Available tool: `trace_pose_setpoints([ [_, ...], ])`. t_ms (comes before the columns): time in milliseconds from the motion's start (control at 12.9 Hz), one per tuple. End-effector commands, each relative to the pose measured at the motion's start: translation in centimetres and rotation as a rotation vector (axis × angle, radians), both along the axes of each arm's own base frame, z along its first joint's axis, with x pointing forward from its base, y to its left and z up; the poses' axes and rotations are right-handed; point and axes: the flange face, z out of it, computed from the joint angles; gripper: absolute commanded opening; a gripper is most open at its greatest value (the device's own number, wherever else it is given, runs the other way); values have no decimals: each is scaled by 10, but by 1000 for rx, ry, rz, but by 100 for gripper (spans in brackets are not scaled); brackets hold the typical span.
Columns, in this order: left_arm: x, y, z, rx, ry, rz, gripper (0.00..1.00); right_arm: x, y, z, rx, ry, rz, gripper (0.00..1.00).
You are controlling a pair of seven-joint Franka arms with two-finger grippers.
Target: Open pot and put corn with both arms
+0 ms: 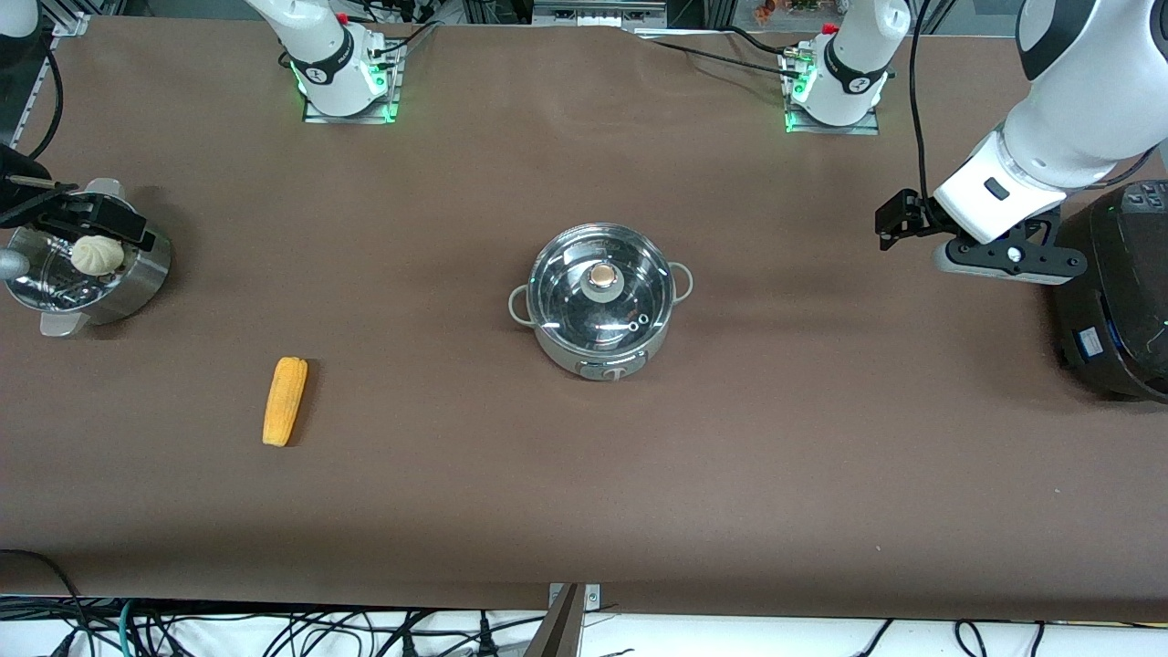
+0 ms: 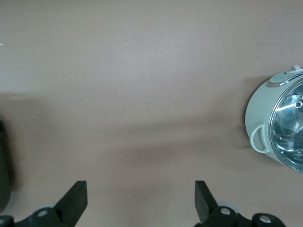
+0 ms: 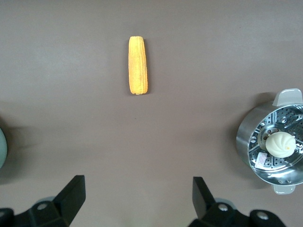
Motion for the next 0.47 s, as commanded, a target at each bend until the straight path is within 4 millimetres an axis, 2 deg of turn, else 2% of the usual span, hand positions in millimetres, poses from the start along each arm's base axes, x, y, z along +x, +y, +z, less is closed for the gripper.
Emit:
trace_pose_setpoints([
  [0, 3, 0, 7, -9, 5, 6, 100, 8, -4, -4, 10, 3, 11, 100],
  [388, 3, 0, 7, -10, 4, 10, 100, 20, -3, -26, 16, 24, 11, 100],
])
